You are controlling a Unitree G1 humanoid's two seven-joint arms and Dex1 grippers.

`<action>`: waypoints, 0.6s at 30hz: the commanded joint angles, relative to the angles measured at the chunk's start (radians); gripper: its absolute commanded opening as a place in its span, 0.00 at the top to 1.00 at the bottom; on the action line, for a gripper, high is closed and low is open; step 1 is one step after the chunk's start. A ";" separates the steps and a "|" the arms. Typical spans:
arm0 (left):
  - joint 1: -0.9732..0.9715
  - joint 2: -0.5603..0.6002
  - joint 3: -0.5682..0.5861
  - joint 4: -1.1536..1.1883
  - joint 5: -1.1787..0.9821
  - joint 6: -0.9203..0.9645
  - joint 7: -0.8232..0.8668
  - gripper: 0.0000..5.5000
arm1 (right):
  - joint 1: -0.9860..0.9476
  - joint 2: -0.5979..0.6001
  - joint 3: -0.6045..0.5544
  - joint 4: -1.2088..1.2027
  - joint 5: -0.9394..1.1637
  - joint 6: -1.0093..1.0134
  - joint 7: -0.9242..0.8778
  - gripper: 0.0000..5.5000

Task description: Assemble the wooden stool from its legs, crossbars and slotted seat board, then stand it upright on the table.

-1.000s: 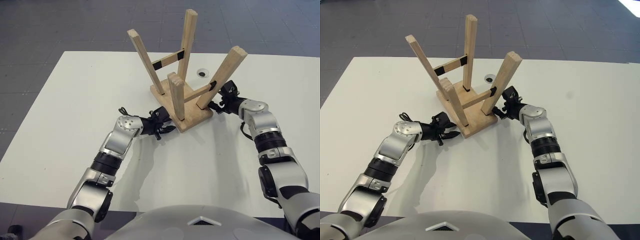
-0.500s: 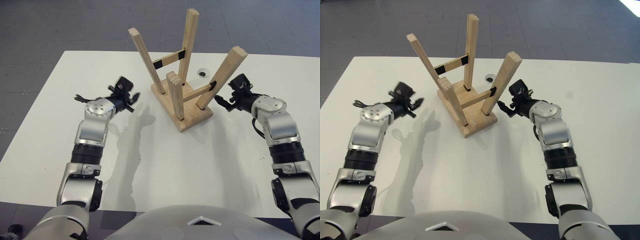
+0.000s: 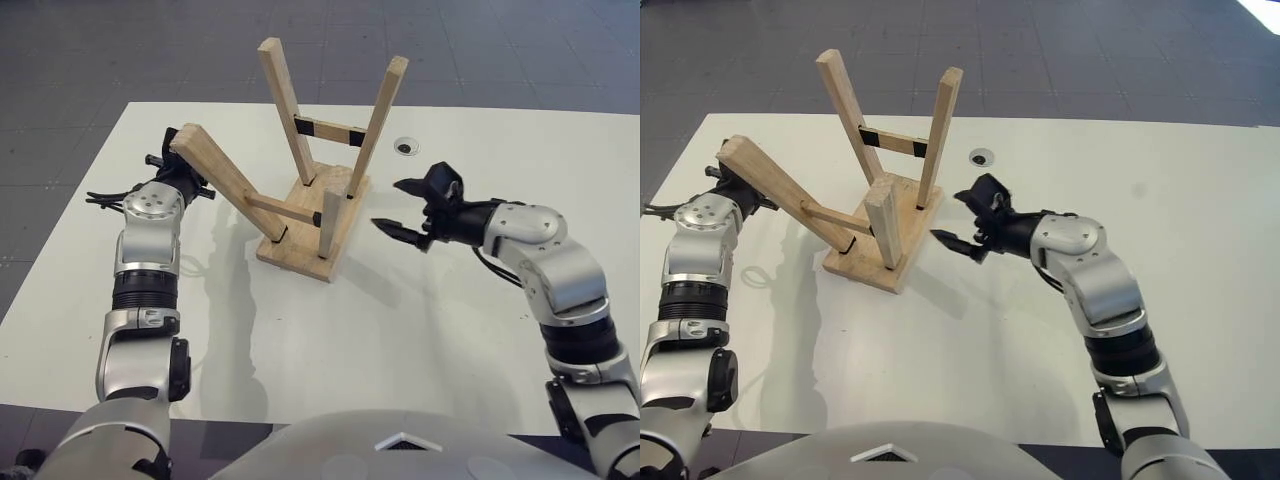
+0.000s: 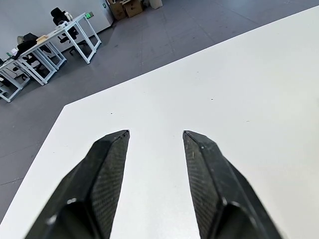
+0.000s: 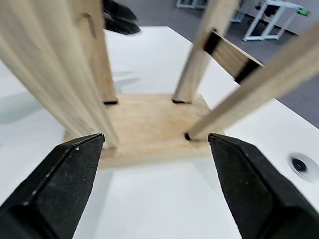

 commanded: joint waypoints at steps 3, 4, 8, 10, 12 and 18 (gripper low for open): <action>0.258 0.132 0.037 -0.240 -0.094 0.331 -0.186 0.63 | -0.152 0.025 -0.033 0.483 -0.116 -0.221 -0.098 0.30; 0.341 0.187 0.001 -0.352 -0.142 0.401 -0.299 0.63 | -0.202 0.062 -0.046 0.581 -0.115 -0.270 -0.123 0.30; 0.426 0.283 -0.057 -0.559 -0.222 0.514 -0.473 0.63 | -0.329 0.150 -0.066 0.887 -0.135 -0.425 -0.172 0.30; 0.389 0.269 -0.080 -0.595 -0.241 0.541 -0.481 0.63 | -0.384 0.188 -0.069 1.037 -0.154 -0.505 -0.191 0.30; 0.340 0.224 -0.110 -0.600 -0.247 0.549 -0.467 0.63 | -0.427 0.220 -0.082 1.147 -0.160 -0.569 -0.216 0.30; 0.278 0.129 -0.172 -0.617 -0.257 0.561 -0.421 0.63 | -0.571 0.311 -0.120 1.358 -0.176 -0.721 -0.277 0.30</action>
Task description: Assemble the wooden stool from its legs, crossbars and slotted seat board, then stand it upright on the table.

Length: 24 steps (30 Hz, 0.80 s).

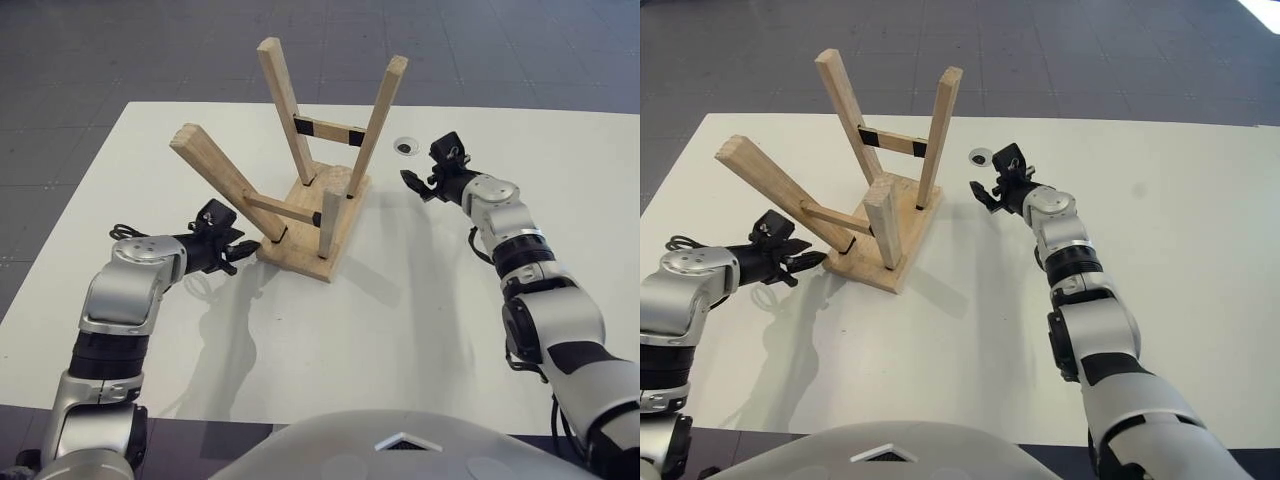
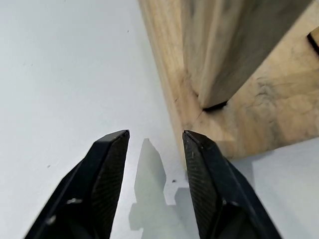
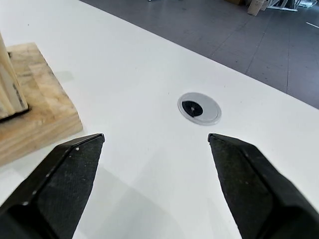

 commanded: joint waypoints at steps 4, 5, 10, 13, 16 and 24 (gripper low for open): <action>-0.100 -0.048 -0.104 0.120 0.063 -0.075 0.055 0.63 | -0.175 0.085 -0.028 0.154 -0.028 -0.103 -0.040 0.30; -0.123 -0.056 -0.120 0.156 0.075 -0.097 0.056 0.63 | -0.188 0.090 -0.028 0.167 -0.033 -0.112 -0.043 0.30; -0.255 -0.095 -0.169 0.395 0.125 -0.234 0.032 0.63 | -0.213 0.075 -0.014 0.189 -0.078 -0.169 -0.002 0.30; -0.339 -0.103 -0.182 0.586 0.164 -0.345 0.023 0.63 | -0.211 0.044 0.007 0.203 -0.121 -0.181 0.008 0.30; -0.399 -0.104 -0.193 0.753 0.201 -0.445 0.016 0.63 | -0.182 0.041 0.028 0.176 -0.142 -0.180 0.082 0.30; -0.524 -0.189 -0.205 1.021 0.262 -0.677 0.043 0.63 | -0.031 0.036 0.043 -0.010 -0.129 -0.094 0.184 0.30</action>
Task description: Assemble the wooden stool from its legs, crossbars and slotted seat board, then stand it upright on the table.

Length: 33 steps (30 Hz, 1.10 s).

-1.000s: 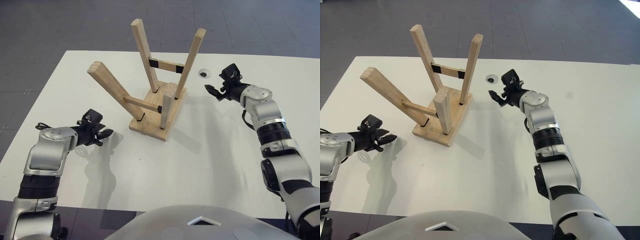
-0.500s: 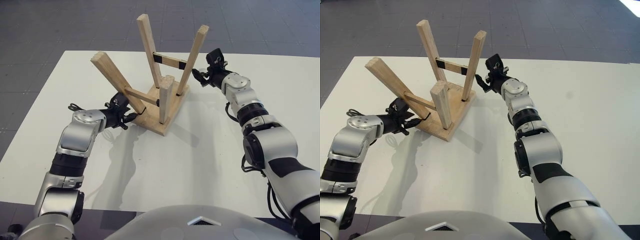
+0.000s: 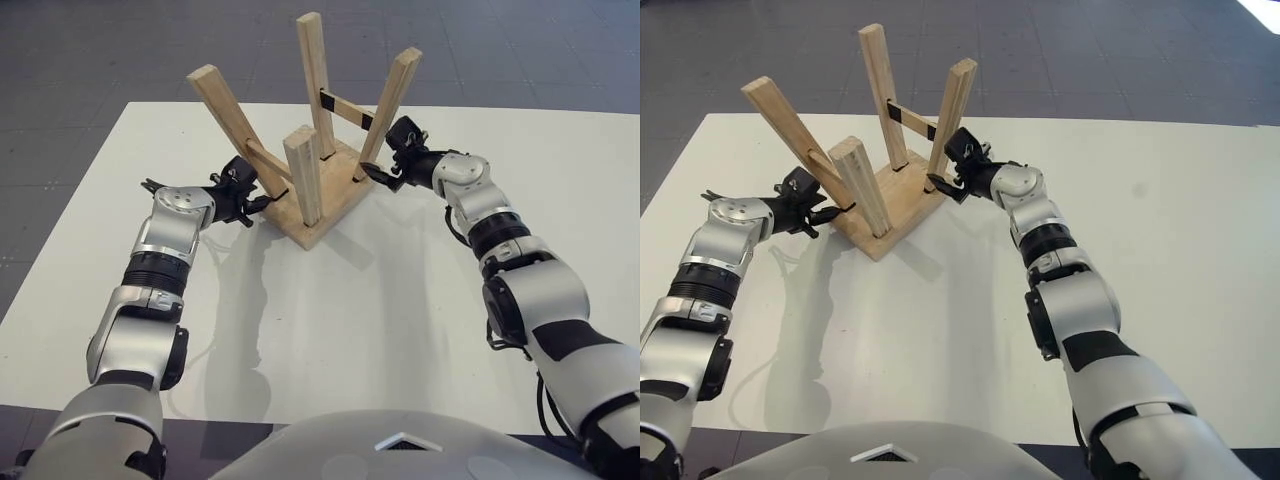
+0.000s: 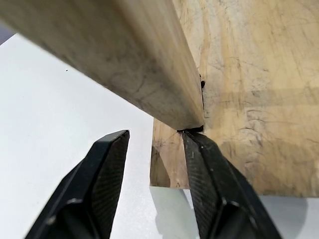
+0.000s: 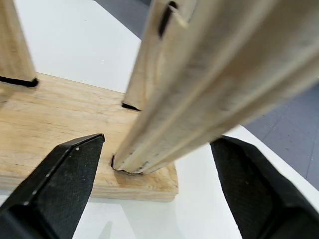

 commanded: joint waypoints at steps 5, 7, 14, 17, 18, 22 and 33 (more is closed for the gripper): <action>-0.193 -0.100 0.009 0.411 0.082 -0.210 0.088 0.63 | 0.130 -0.082 -0.079 -0.411 0.136 0.301 0.123 0.30; -0.240 -0.123 0.018 0.476 0.089 -0.258 0.110 0.63 | 0.217 -0.103 -0.084 -0.665 0.230 0.465 0.195 0.30; -0.301 -0.162 0.016 0.550 0.099 -0.370 0.007 0.63 | 0.408 -0.217 -0.024 -1.228 0.445 0.812 0.333 0.30; -0.315 -0.164 0.026 0.559 0.093 -0.408 -0.072 0.63 | 0.438 -0.257 -0.034 -1.324 0.488 0.879 0.331 0.30; -0.320 -0.165 0.029 0.562 0.093 -0.412 -0.090 0.63 | 0.448 -0.269 -0.041 -1.353 0.502 0.899 0.327 0.30; -0.322 -0.158 0.042 0.569 0.100 -0.411 -0.091 0.63 | 0.479 -0.315 -0.063 -1.407 0.529 0.934 0.304 0.30; -0.269 -0.049 0.148 0.472 0.015 -0.347 -0.206 0.63 | 0.526 -0.374 -0.114 -1.463 0.607 0.948 0.264 0.30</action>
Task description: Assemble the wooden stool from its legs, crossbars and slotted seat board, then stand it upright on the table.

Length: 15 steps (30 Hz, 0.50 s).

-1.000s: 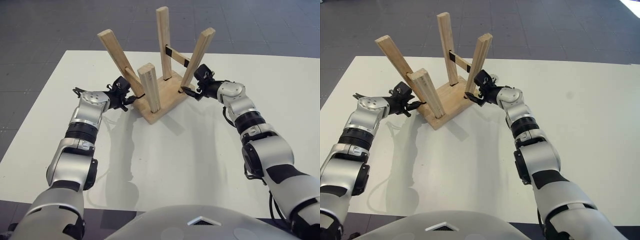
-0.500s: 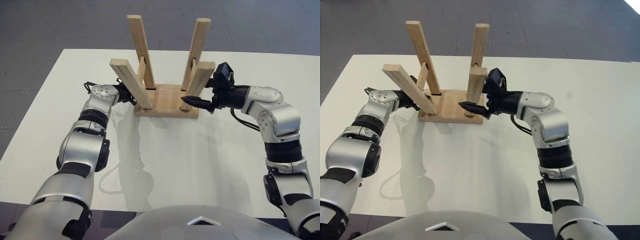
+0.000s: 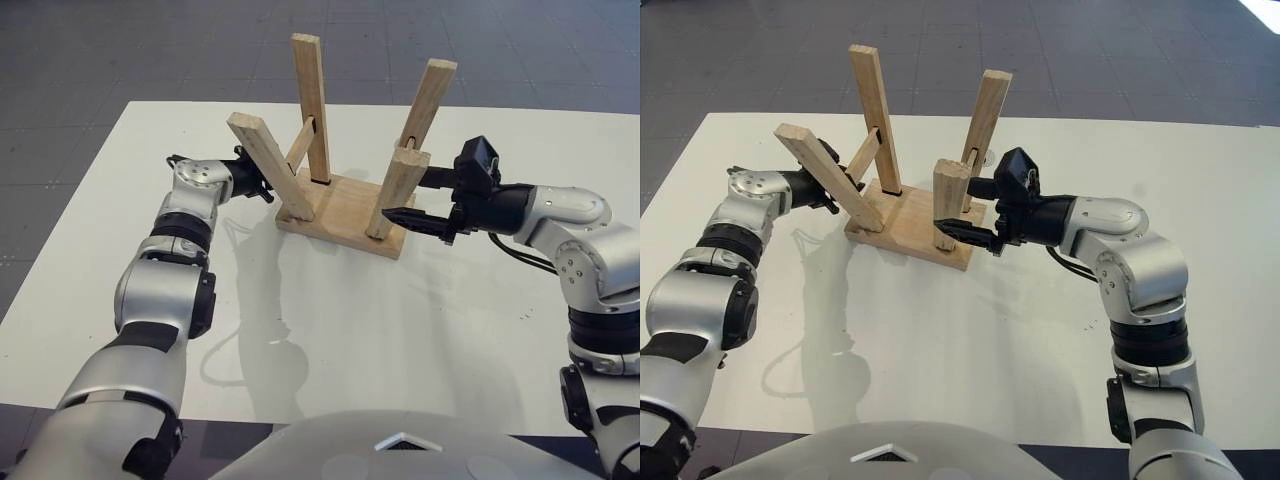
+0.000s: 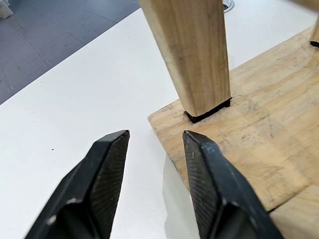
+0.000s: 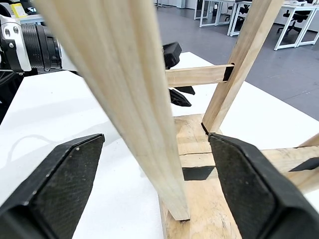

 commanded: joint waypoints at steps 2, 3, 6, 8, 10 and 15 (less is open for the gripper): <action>0.029 0.093 0.045 -0.087 -0.043 0.032 -0.119 0.63 | -0.019 -0.016 -0.015 -0.005 0.044 0.003 0.001 0.33; 0.033 0.112 0.056 -0.110 -0.058 0.032 -0.151 0.63 | -0.027 -0.018 -0.014 0.002 0.050 0.001 0.002 0.36; 0.042 0.176 0.097 -0.171 -0.118 0.041 -0.289 0.63 | -0.043 -0.022 -0.016 0.020 0.066 -0.002 0.014 0.45; 0.032 0.218 0.116 -0.180 -0.152 0.054 -0.397 0.60 | -0.041 -0.026 -0.030 0.018 0.087 0.005 0.015 0.53; 0.025 0.259 0.122 -0.181 -0.177 0.083 -0.520 0.56 | -0.043 -0.034 -0.036 0.029 0.098 0.001 0.025 0.58; 0.013 0.289 0.118 -0.233 -0.226 0.127 -0.735 0.42 | -0.073 -0.064 -0.034 0.094 0.106 -0.020 0.079 0.76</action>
